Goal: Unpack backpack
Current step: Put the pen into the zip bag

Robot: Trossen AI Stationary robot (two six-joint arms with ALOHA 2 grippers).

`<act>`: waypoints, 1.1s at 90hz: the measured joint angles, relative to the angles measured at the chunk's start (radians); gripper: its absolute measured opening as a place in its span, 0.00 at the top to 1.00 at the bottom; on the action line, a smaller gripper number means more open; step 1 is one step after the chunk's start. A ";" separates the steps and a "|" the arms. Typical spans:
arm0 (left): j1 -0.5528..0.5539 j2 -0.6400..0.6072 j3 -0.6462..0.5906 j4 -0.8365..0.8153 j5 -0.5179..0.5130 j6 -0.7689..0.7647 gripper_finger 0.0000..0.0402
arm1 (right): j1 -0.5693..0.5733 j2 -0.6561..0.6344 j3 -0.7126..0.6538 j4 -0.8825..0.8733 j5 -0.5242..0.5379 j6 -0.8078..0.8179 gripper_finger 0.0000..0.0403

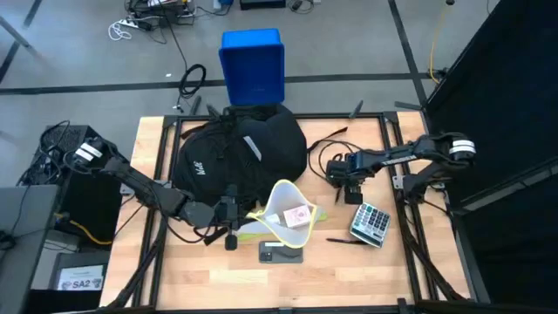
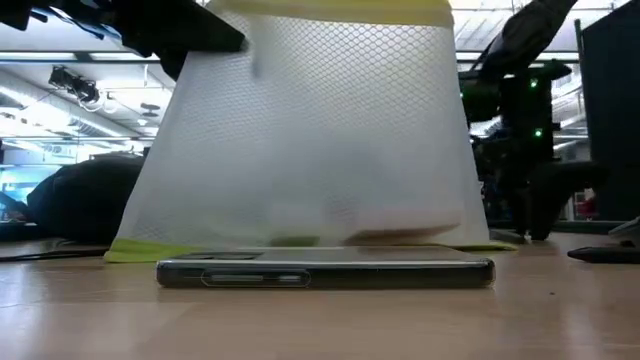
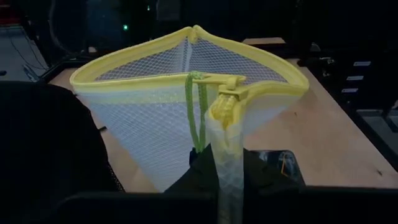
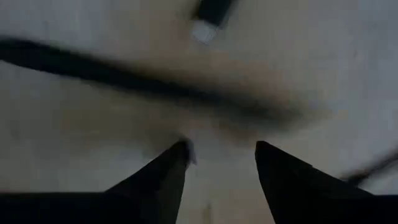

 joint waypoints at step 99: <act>0.000 0.000 0.000 0.009 0.000 0.000 1.00 | -0.200 0.119 0.133 0.234 -0.105 0.416 0.62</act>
